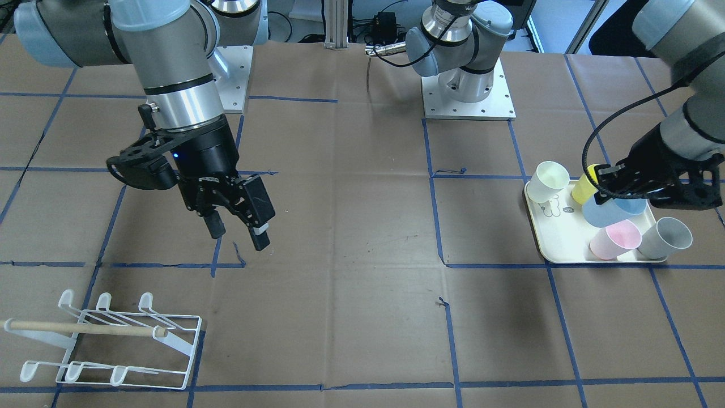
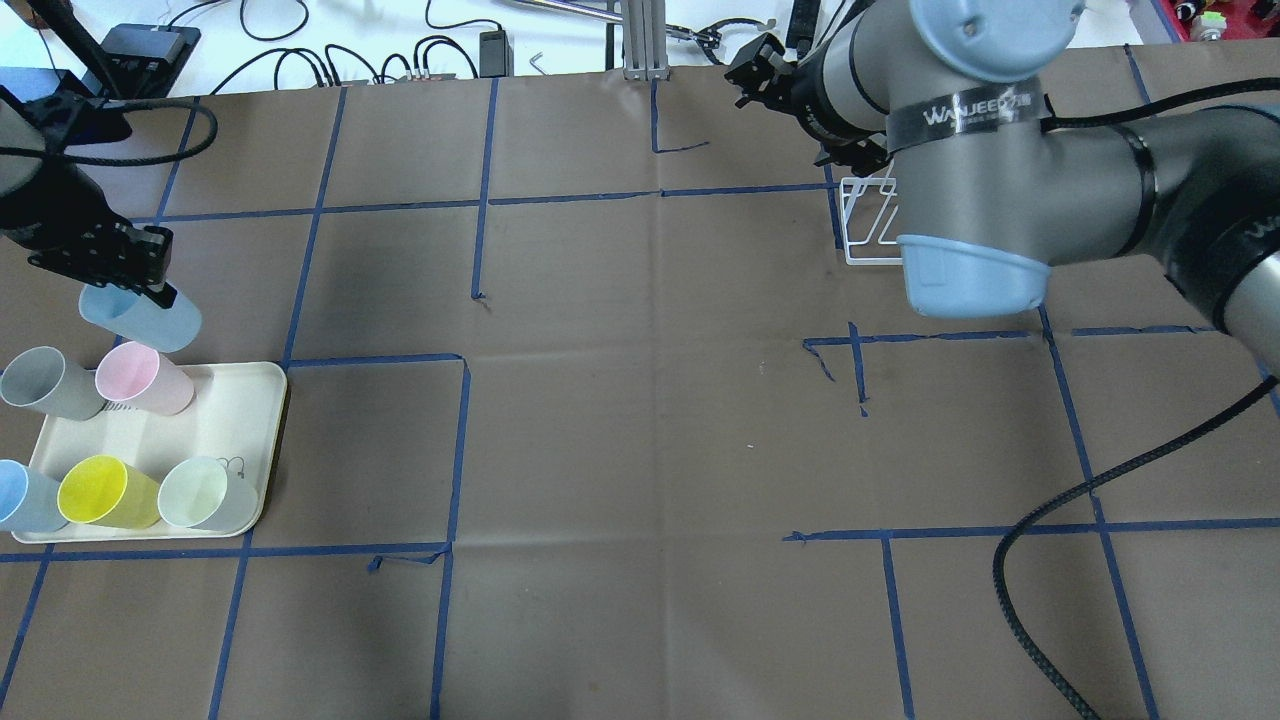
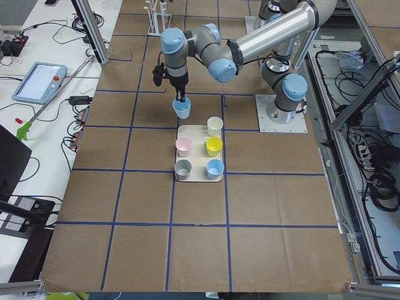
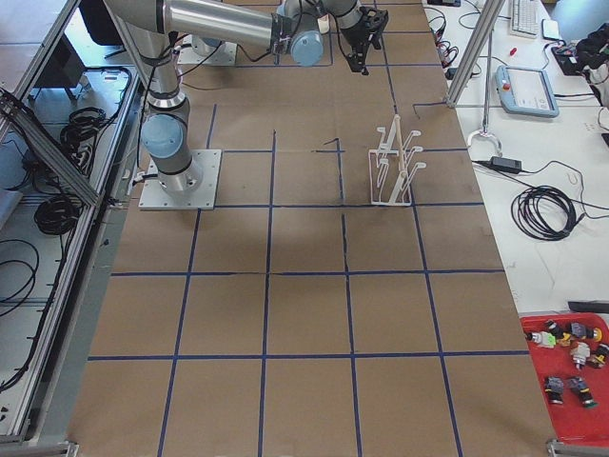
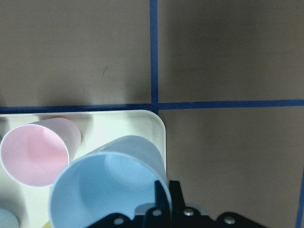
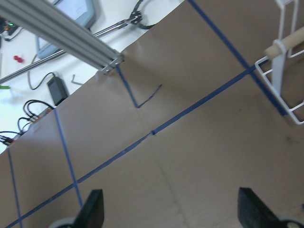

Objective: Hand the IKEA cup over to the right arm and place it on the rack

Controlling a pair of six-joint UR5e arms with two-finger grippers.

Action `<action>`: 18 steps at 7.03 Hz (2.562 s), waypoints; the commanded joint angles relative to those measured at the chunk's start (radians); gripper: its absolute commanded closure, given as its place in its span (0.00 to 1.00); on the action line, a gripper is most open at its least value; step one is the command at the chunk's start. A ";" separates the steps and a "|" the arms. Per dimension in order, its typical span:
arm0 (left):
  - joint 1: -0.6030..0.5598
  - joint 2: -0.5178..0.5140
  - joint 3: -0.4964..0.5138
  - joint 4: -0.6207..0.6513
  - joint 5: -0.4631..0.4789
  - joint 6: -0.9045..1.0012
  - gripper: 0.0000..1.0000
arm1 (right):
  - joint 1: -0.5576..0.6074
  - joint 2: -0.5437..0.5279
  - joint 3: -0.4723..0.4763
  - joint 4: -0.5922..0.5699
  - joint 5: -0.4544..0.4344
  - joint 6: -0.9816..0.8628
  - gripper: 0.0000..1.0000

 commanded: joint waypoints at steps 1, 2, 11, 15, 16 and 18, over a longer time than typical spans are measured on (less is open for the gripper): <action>-0.085 -0.006 0.189 -0.168 -0.006 -0.066 1.00 | 0.016 -0.006 0.091 -0.253 0.108 0.148 0.00; -0.121 -0.023 0.196 -0.139 -0.041 -0.068 1.00 | 0.016 -0.006 0.114 -0.365 0.108 0.198 0.00; -0.182 -0.075 -0.268 1.064 -0.990 -0.056 0.99 | 0.068 0.047 0.427 -1.118 0.110 0.728 0.00; -0.300 -0.156 -0.458 1.677 -1.075 -0.126 0.99 | 0.068 0.128 0.427 -1.301 0.090 0.923 0.00; -0.306 -0.184 -0.481 1.842 -1.078 -0.222 0.99 | 0.068 0.127 0.426 -1.301 0.094 0.911 0.00; -0.306 -0.204 -0.511 1.956 -1.144 -0.269 0.97 | 0.071 0.129 0.427 -1.290 0.096 0.918 0.00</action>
